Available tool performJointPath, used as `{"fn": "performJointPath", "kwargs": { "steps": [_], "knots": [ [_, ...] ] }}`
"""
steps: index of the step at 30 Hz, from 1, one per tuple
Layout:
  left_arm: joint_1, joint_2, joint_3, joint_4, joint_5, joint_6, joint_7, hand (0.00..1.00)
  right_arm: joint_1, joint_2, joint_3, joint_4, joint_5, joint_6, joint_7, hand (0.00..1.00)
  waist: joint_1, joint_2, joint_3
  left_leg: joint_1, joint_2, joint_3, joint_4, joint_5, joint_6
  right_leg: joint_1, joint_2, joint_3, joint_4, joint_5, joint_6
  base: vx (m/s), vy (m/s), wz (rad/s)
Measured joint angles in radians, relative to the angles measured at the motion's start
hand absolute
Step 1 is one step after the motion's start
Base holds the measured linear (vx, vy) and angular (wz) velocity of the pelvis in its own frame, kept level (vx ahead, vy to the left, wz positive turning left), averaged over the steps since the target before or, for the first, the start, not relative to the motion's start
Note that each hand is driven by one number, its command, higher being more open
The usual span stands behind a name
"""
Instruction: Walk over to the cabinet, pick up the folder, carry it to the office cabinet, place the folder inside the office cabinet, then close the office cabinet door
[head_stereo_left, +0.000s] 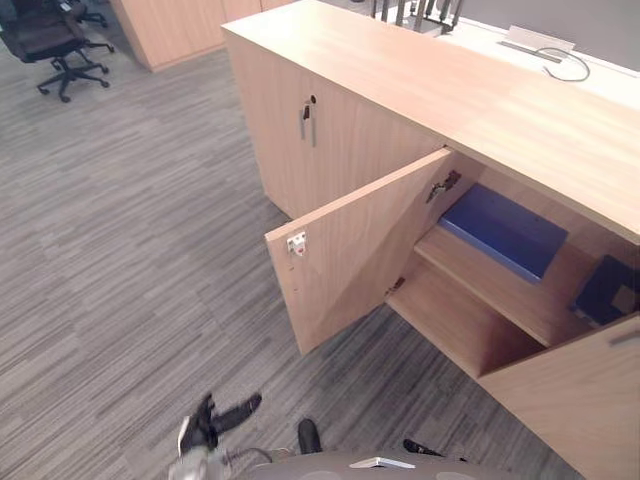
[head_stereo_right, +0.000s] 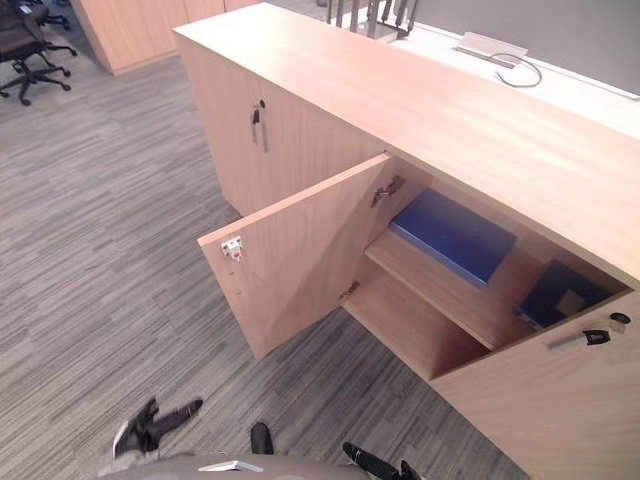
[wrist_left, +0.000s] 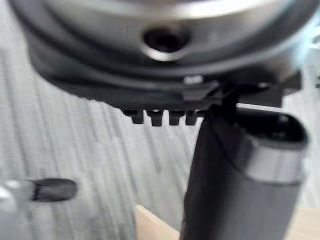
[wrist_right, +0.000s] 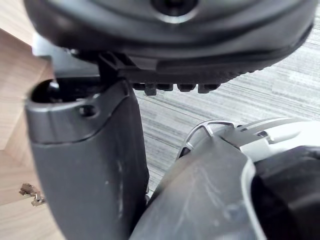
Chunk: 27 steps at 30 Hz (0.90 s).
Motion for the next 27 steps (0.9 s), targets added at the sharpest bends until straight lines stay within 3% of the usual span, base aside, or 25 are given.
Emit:
{"fn": "performJointPath", "kwargs": {
  "steps": [5, 9, 10, 13, 18, 23, 27],
  "knots": [
    [-0.071, 0.016, 0.059, -0.151, 0.026, 0.021, 0.002, 1.00, 0.000, -0.001, 0.022, -0.018, -0.001, 0.003, 0.012, 1.00, -0.005, -0.002, -0.001, 0.011, 0.006, 0.030, 0.001, -0.004, 0.007, -0.008, 0.009, 0.050, 0.002, 0.008, -0.015, 0.10, -0.055, -0.17],
    [-0.109, 0.086, 0.073, -0.229, 0.184, 0.069, 0.020, 1.00, 0.000, -0.004, 0.049, -0.026, -0.002, 0.020, 0.027, 1.00, -0.005, 0.001, -0.002, 0.041, 0.029, 0.052, 0.001, -0.011, -0.002, 0.002, 0.021, 0.081, 0.002, 0.023, -0.032, 0.08, -0.087, -0.18],
    [-0.155, 0.129, 0.070, -0.271, 0.326, 0.093, 0.041, 1.00, 0.004, -0.010, 0.071, -0.035, -0.002, 0.021, 0.043, 1.00, -0.006, 0.004, -0.004, 0.043, 0.052, 0.066, 0.001, -0.008, -0.008, 0.000, 0.040, 0.090, 0.001, 0.031, -0.032, 0.08, -0.191, -0.28],
    [-0.184, 0.132, 0.049, -0.287, 0.388, 0.093, 0.041, 1.00, 0.006, -0.011, 0.078, -0.042, -0.002, 0.021, 0.049, 1.00, -0.011, 0.006, -0.005, 0.043, 0.062, 0.069, 0.001, 0.000, -0.021, -0.001, 0.048, 0.100, 0.001, 0.031, -0.032, 0.02, -0.107, -0.13],
    [-0.189, 0.173, -0.106, -0.364, 0.469, 0.102, 0.049, 1.00, 0.014, -0.010, 0.080, -0.044, 0.000, 0.017, 0.051, 1.00, -0.024, 0.009, -0.006, 0.037, 0.076, 0.075, 0.000, 0.013, -0.039, -0.015, 0.061, 0.104, -0.002, 0.030, -0.032, -0.04, -0.040, -0.05],
    [-0.222, 0.302, -0.305, -0.373, 0.639, 0.098, 0.057, 1.00, 0.019, -0.015, 0.081, -0.044, 0.001, 0.004, 0.054, 1.00, -0.024, 0.019, -0.008, 0.030, 0.075, 0.080, 0.000, 0.019, -0.045, -0.016, 0.063, 0.106, -0.019, 0.029, -0.030, -0.09, 0.010, -0.03],
    [-0.257, 0.423, -0.439, -0.378, 0.724, 0.033, 0.028, 1.00, 0.024, -0.017, 0.090, -0.044, 0.001, -0.009, 0.054, 1.00, -0.023, 0.020, -0.009, 0.014, 0.072, 0.083, 0.000, 0.022, -0.046, -0.027, 0.063, 0.107, -0.039, 0.030, -0.023, -0.10, 0.039, -0.03]
  ]
}}
